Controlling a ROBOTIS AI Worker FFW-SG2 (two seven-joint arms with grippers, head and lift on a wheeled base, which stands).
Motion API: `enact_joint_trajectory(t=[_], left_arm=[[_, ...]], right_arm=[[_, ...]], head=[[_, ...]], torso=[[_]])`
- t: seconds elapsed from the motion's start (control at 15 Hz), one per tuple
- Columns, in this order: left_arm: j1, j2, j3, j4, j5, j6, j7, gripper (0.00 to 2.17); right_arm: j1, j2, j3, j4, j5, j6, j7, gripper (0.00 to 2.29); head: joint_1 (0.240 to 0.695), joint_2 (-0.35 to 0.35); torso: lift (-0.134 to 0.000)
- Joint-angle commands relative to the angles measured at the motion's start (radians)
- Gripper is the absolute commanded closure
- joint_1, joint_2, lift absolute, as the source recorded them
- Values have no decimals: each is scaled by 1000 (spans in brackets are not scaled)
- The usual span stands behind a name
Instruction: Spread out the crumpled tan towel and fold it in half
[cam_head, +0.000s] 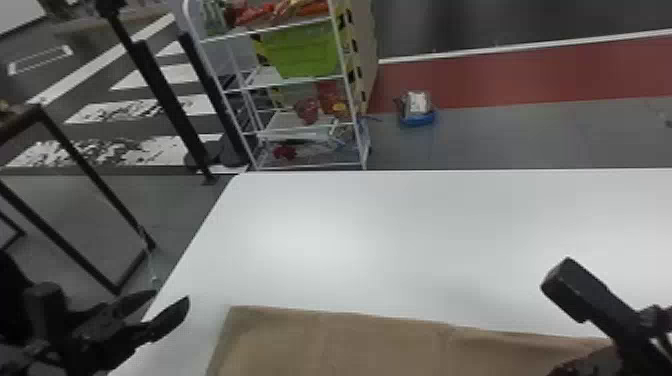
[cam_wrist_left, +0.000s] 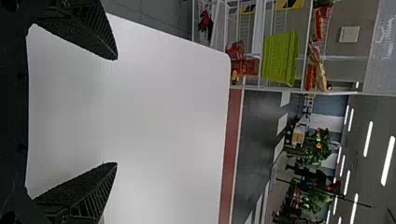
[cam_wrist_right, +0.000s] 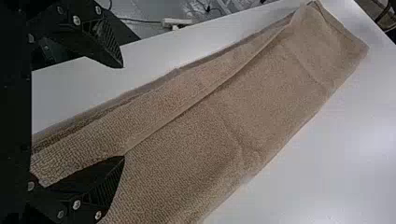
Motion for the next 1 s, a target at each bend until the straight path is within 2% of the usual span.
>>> enact_joint_trajectory(t=[0.0, 0.53, 0.93], left_arm=[[0, 0, 1, 2, 0, 0, 1, 73], [0, 2, 0, 5, 0, -3, 1, 73], [0, 0, 0, 3, -2, -3, -2, 73]], right_arm=[[1, -1, -6, -4, -4, 1, 3, 211], [-5, -11, -32, -11, -1, -14, 3, 211], [9, -24, -12, 12, 0, -14, 3, 211]], head=[[695, 350], [695, 350], [695, 350]], torso=[[-124], [-124], [-124]])
